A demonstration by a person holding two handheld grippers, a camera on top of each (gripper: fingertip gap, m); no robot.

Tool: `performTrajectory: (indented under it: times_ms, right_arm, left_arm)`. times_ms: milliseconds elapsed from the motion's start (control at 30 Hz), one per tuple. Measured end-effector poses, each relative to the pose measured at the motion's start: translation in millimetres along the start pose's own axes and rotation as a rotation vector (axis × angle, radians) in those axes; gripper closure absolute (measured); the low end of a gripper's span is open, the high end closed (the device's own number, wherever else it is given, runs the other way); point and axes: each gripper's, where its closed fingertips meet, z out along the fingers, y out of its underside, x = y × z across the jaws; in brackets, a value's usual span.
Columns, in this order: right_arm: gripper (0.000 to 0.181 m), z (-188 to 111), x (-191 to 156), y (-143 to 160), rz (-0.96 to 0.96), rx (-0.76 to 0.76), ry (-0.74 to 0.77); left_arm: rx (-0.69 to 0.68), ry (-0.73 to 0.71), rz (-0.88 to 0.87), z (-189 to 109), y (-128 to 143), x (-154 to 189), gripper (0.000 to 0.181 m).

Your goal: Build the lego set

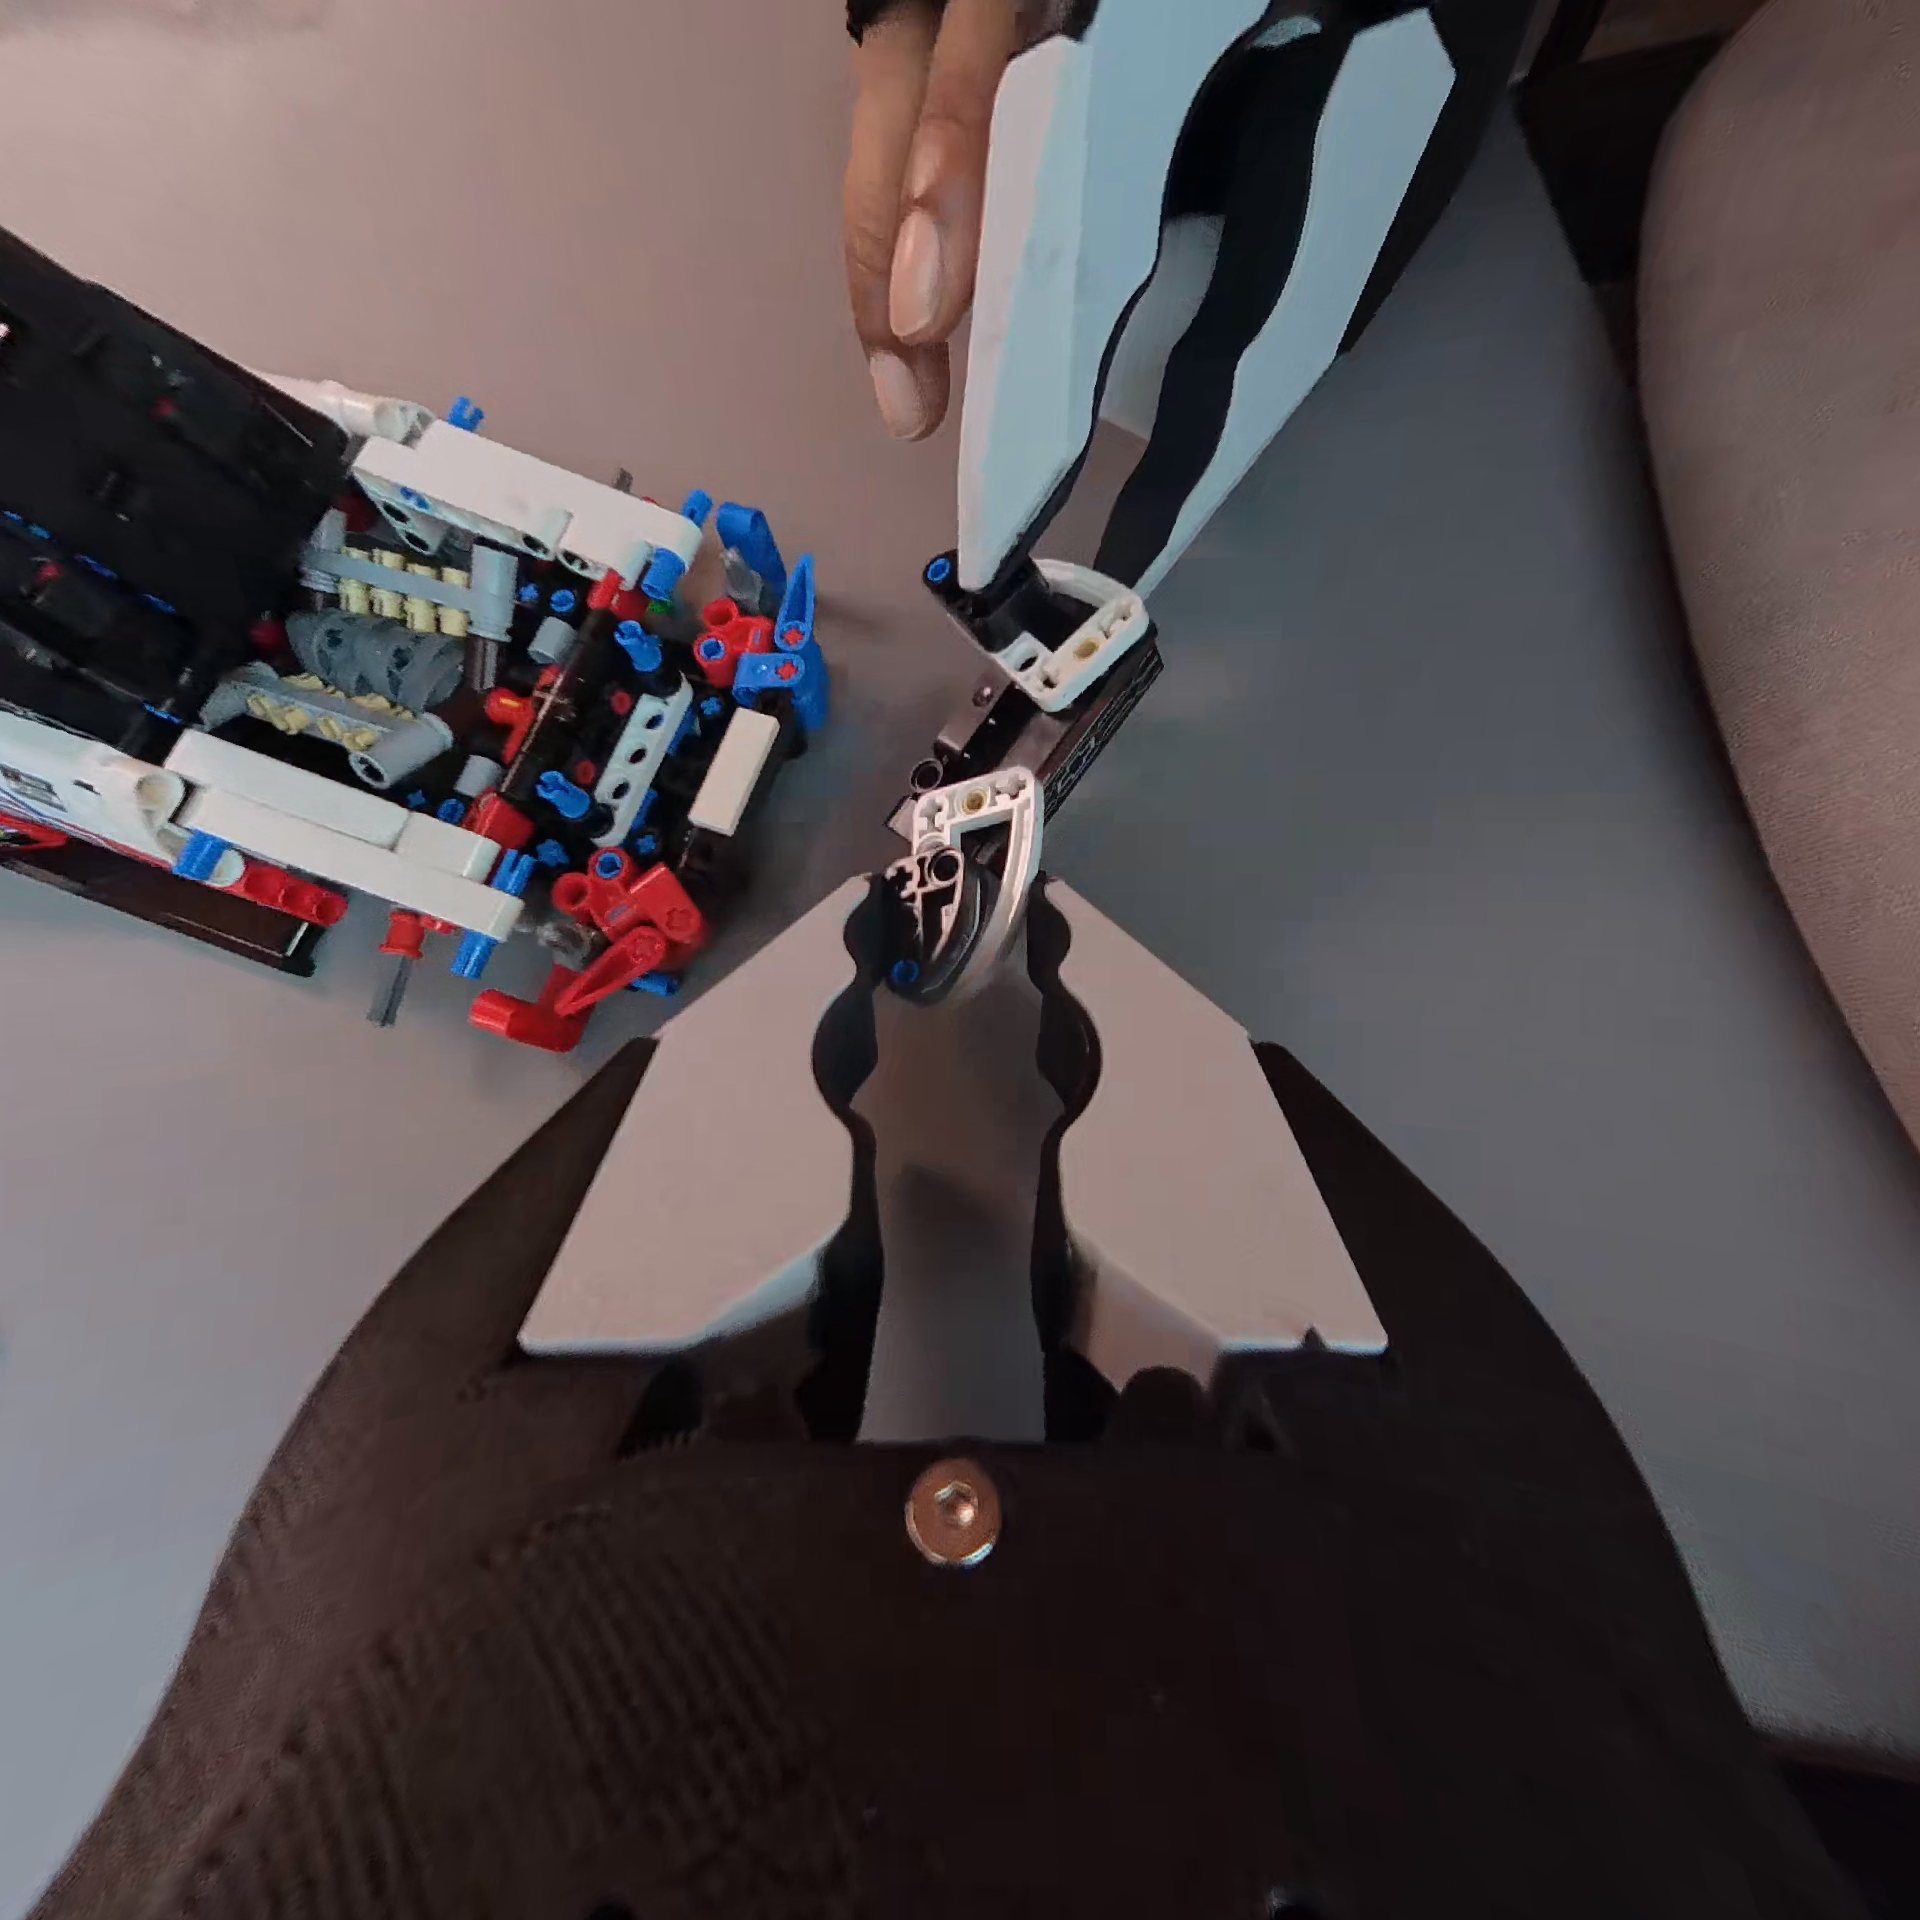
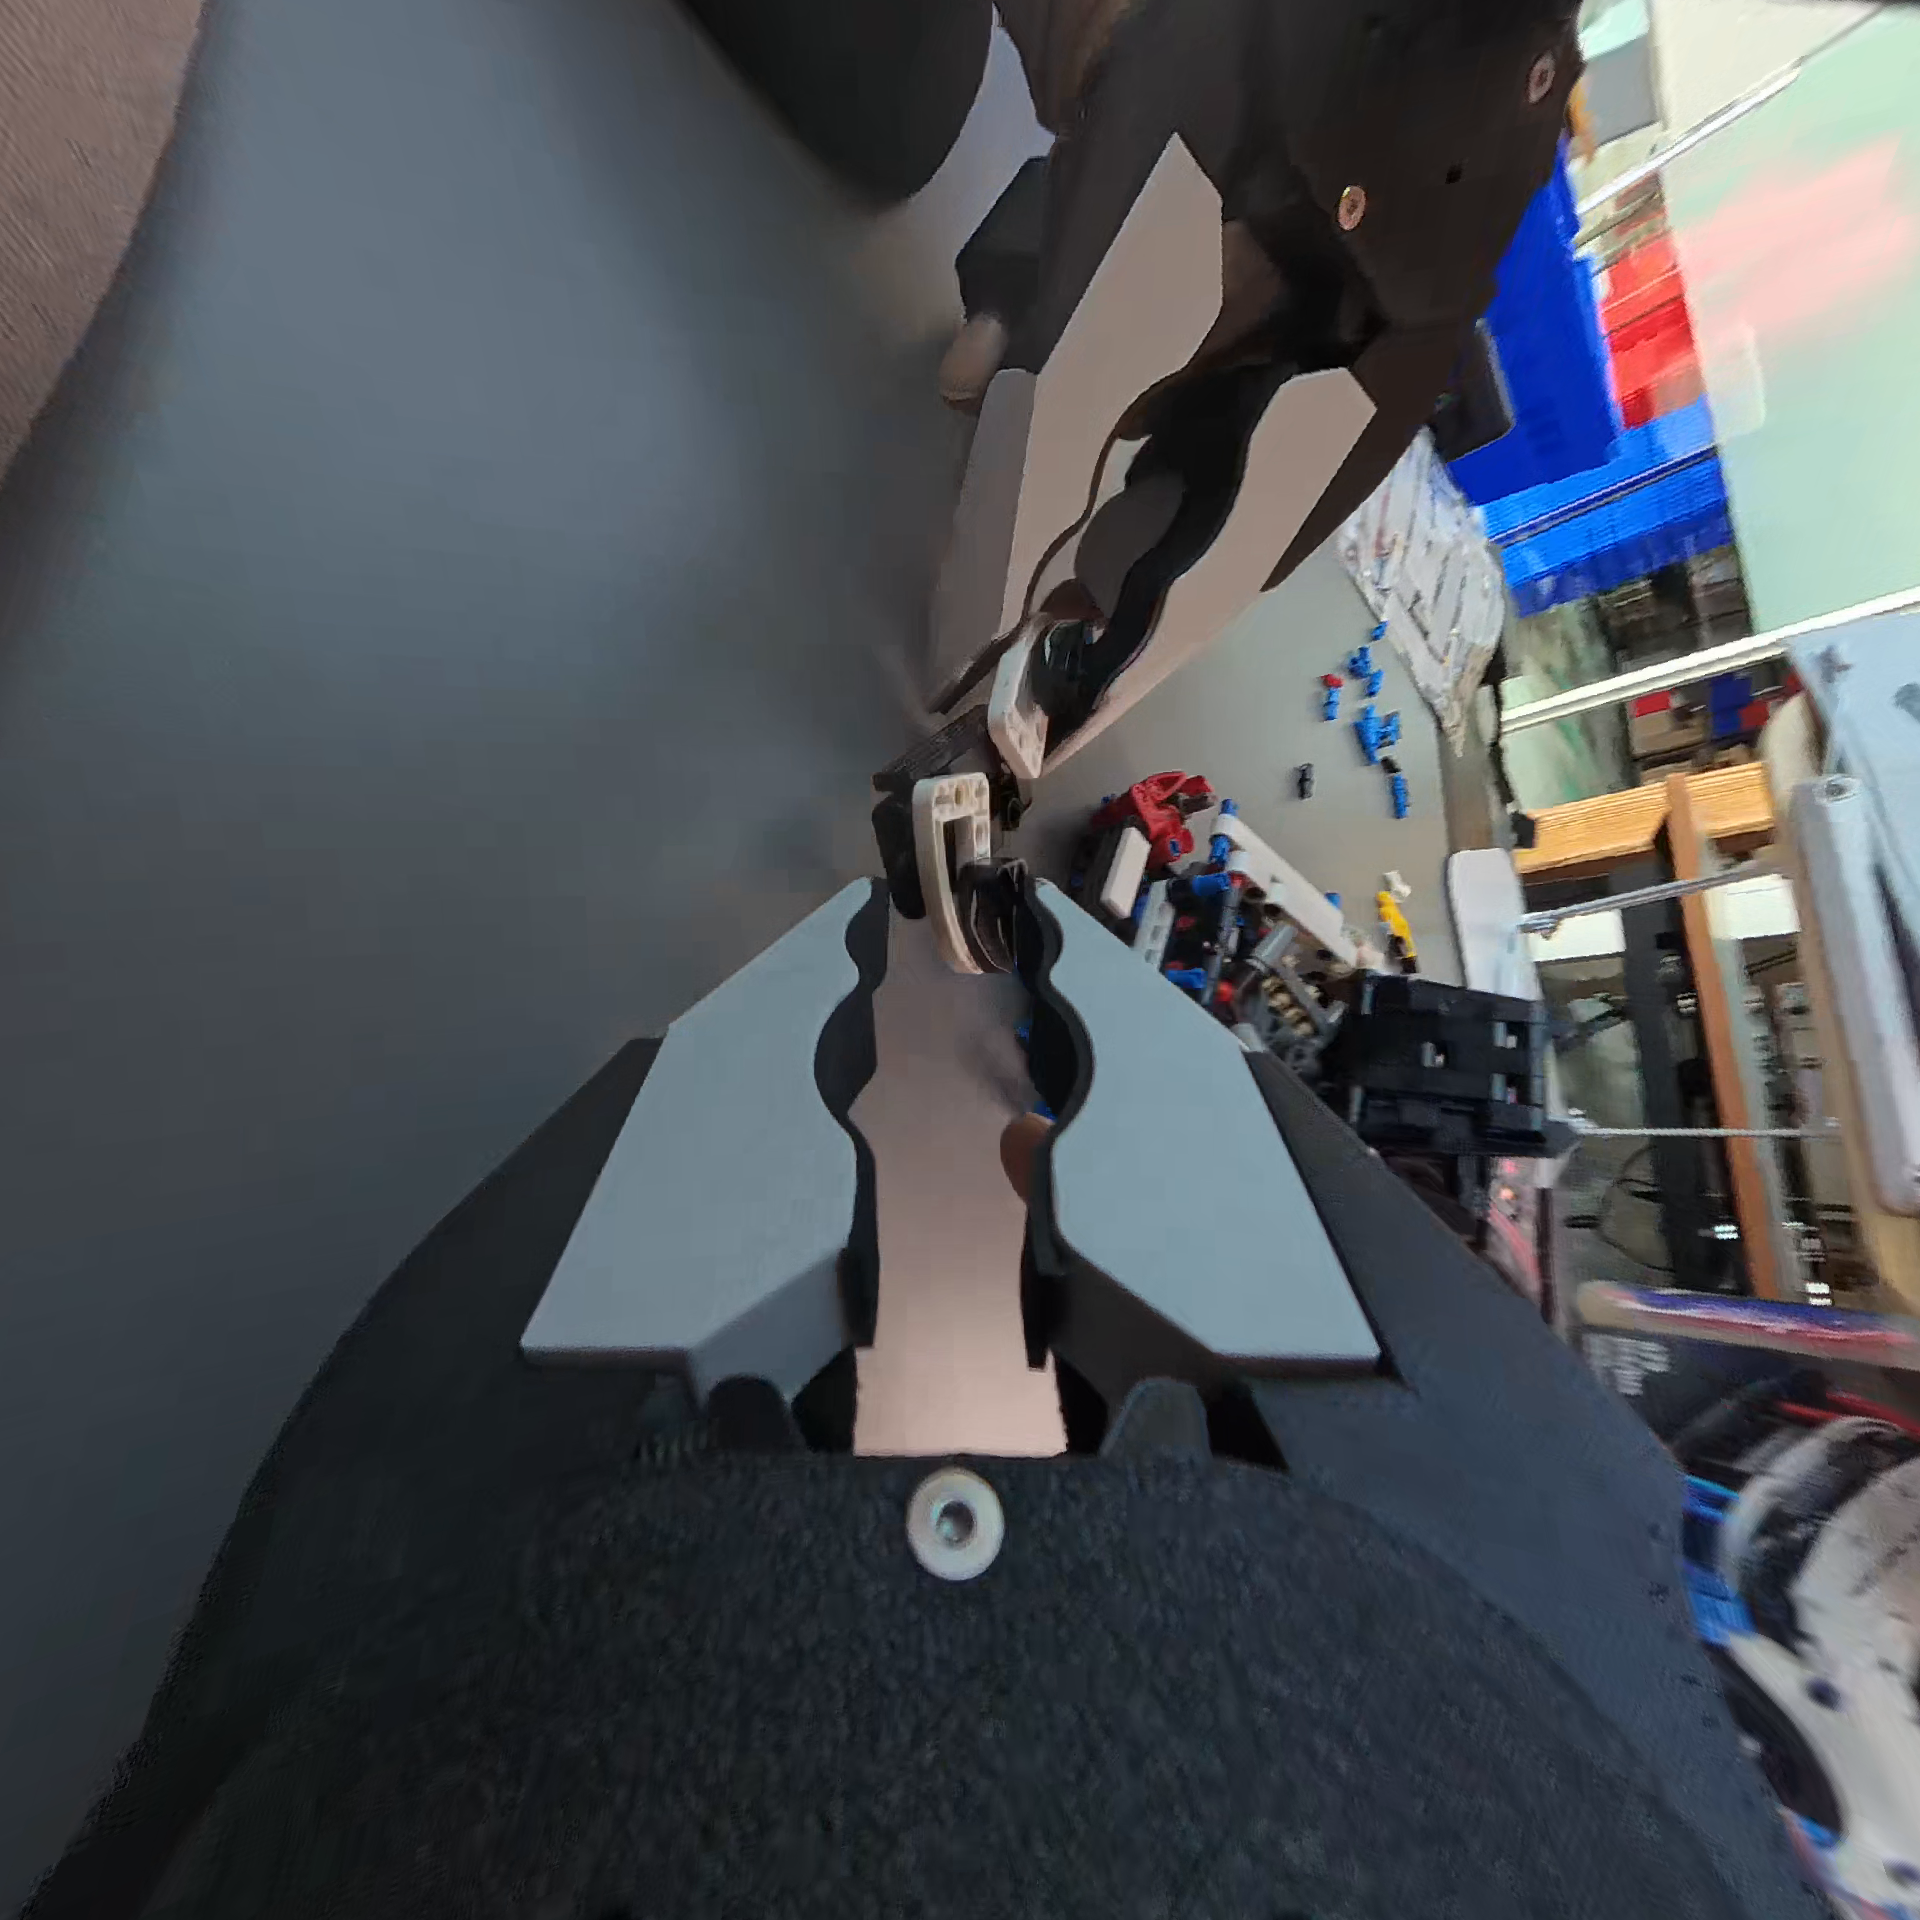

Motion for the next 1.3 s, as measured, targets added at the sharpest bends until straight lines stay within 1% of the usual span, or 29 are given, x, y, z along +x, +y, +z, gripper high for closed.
performTrajectory:
  times_ms: [100,167,233,300,367,433,467,533,600,633,733,900,1000,1067,1267,1300]
  right_arm:
    - [0.155,-8,-5,-2,0.226,0.038,-0.131]
    - [0.145,-11,-2,1,0.341,0.046,-0.200]
    - [0.137,-9,-2,9,0.354,0.009,-0.249]
    - [0.134,-1,-7,14,0.342,-0.021,-0.305]
    - [0.136,7,-12,14,0.359,-0.025,-0.369]
    - [0.145,11,-18,10,0.370,-0.027,-0.435]
    - [0.158,12,-18,11,0.359,-0.044,-0.439]
    - [0.162,11,-17,15,0.341,-0.079,-0.430]
    - [0.165,8,-16,21,0.371,-0.124,-0.408]
    - [0.165,6,-15,21,0.393,-0.120,-0.398]
    - [0.165,3,-14,25,0.433,-0.142,-0.366]
    - [0.164,3,-11,25,0.431,-0.137,-0.349]
    - [0.165,6,-12,25,0.391,-0.142,-0.359]
    - [0.164,7,-11,25,0.362,-0.151,-0.358]
    - [0.164,6,-8,30,0.369,-0.176,-0.329]
    - [0.164,5,-8,28,0.377,-0.167,-0.332]
  left_arm:
    - [-0.038,-0.014,0.047,1,6,2,0.157]
    - [-0.042,-0.002,0.057,1,7,5,0.157]
    - [-0.046,-0.003,0.063,2,8,6,0.157]
    - [-0.046,0.000,0.073,2,7,8,0.157]
    - [-0.045,0.003,0.079,3,7,10,0.157]
    - [-0.047,-0.011,0.069,2,8,8,0.157]
    - [-0.048,-0.018,0.062,1,9,8,0.157]
    - [-0.048,-0.031,0.046,-1,11,8,0.157]
    - [-0.043,-0.044,0.027,-4,13,9,0.157]
    - [-0.038,-0.042,0.020,-4,14,10,0.157]
    - [-0.030,0.001,-0.003,-6,15,18,0.157]
    - [0.022,0.070,-0.121,-13,12,17,0.138]
    - [0.029,0.067,-0.128,-9,9,13,0.128]
    - [0.006,0.062,-0.113,-4,10,12,0.128]
    - [-0.027,-0.006,-0.087,-3,13,4,0.149]
    - [-0.031,-0.021,-0.083,-4,14,3,0.150]
